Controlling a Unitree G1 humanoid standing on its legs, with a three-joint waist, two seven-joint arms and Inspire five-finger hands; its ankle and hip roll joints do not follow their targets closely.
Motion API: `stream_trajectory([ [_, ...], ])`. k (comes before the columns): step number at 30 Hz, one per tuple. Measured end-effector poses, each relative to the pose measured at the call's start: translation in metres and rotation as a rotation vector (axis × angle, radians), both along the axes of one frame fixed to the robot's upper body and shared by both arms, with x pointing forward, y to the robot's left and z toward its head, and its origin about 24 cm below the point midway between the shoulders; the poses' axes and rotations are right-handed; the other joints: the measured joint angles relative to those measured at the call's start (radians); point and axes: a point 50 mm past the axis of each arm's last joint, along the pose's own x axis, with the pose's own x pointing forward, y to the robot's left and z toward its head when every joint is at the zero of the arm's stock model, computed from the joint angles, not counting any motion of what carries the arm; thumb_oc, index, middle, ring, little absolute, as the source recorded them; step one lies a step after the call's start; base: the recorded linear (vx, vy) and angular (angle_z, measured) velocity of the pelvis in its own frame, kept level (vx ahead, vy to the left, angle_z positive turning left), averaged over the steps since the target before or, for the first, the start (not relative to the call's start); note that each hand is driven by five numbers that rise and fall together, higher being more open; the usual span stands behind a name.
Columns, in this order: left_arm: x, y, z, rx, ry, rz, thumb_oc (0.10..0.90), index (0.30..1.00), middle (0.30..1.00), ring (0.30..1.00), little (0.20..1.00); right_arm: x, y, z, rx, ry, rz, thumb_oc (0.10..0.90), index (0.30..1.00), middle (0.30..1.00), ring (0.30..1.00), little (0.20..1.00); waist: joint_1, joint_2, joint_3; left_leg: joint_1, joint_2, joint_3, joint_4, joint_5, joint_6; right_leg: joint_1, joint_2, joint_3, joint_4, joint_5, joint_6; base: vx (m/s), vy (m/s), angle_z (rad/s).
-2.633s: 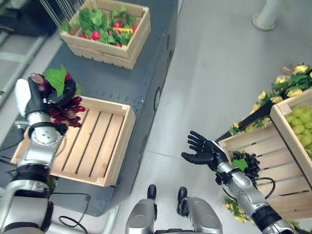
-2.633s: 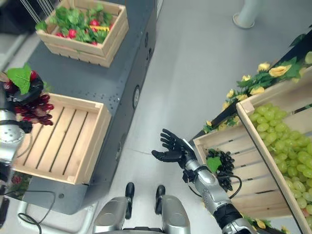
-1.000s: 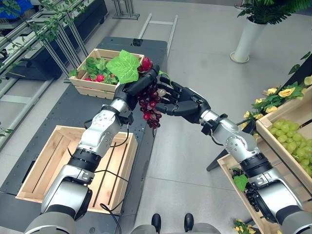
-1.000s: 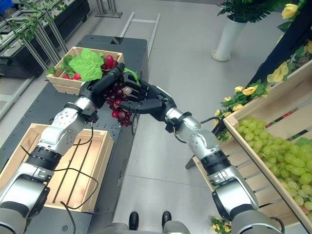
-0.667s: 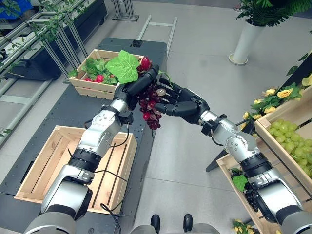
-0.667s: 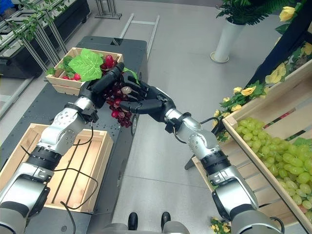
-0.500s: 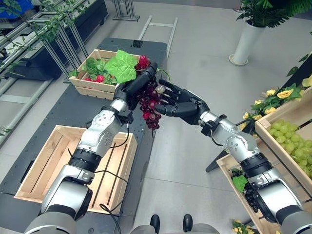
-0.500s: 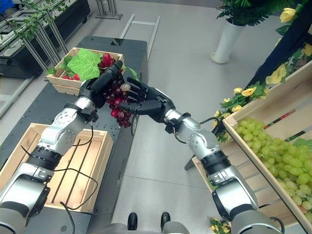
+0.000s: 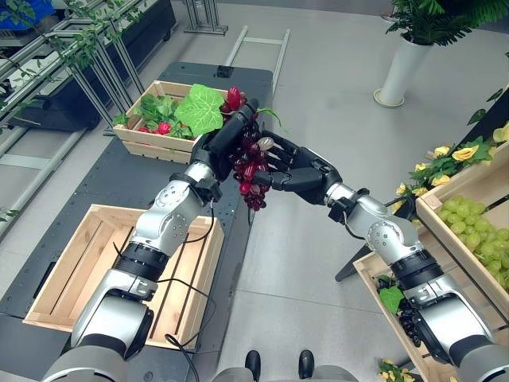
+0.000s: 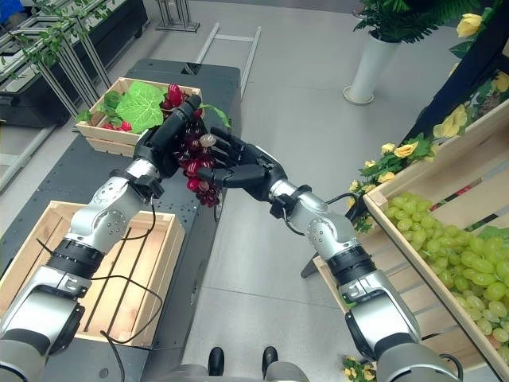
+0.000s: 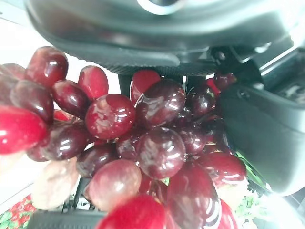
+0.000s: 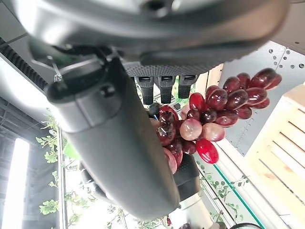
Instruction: Pick up the fruits from the basket on one side to the basket on the other side
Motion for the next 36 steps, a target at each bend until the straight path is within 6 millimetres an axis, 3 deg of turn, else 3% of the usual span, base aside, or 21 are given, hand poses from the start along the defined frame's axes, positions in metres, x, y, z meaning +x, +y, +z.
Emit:
stream_trajectory([
  [12, -0.006, -0.010, 0.011, -0.003, -0.035, -0.082, 0.400, 0.300, 0.300, 0.300, 0.300, 0.000, 0.003, 0.001, 0.019, -0.014, -0.004, 0.800, 0.900, 0.900, 0.900, 0.900, 0.001, -0.001, -0.001, 0.001, 0.000, 0.000, 0.000, 0.000, 0.000, 0.000, 0.000, 0.002, 0.000, 0.000, 0.000, 0.00, 0.000, 0.00],
  [20, -0.021, -0.026, 0.036, 0.115, -0.187, -0.309, 0.400, 0.300, 0.300, 0.300, 0.300, -0.008, 0.030, -0.017, 0.081, 0.084, 0.063, 0.800, 0.900, 0.900, 0.900, 0.900, -0.002, -0.002, -0.001, 0.008, 0.000, 0.010, -0.001, 0.000, 0.000, 0.001, 0.000, 0.019, 0.000, 0.002, 0.001, 0.01, 0.007, -0.04],
  [31, -0.030, -0.043, 0.047, 0.242, -0.255, -0.460, 0.400, 0.300, 0.300, 0.300, 0.300, -0.006, 0.030, -0.030, 0.108, 0.179, -0.018, 0.800, 0.900, 0.900, 0.900, 0.900, -0.007, 0.002, -0.004, 0.012, 0.000, 0.020, -0.001, 0.000, 0.000, 0.001, 0.000, 0.026, 0.000, 0.008, 0.002, 0.00, 0.002, -0.02],
  [36, -0.030, -0.044, 0.047, 0.240, -0.256, -0.462, 0.400, 0.300, 0.300, 0.300, 0.300, -0.005, 0.029, -0.029, 0.117, 0.166, -0.043, 0.800, 0.900, 0.900, 0.900, 0.900, -0.004, 0.021, -0.015, 0.012, 0.000, 0.019, -0.001, 0.000, 0.000, 0.001, 0.000, 0.026, 0.000, 0.008, 0.001, 0.00, 0.000, 0.00],
])
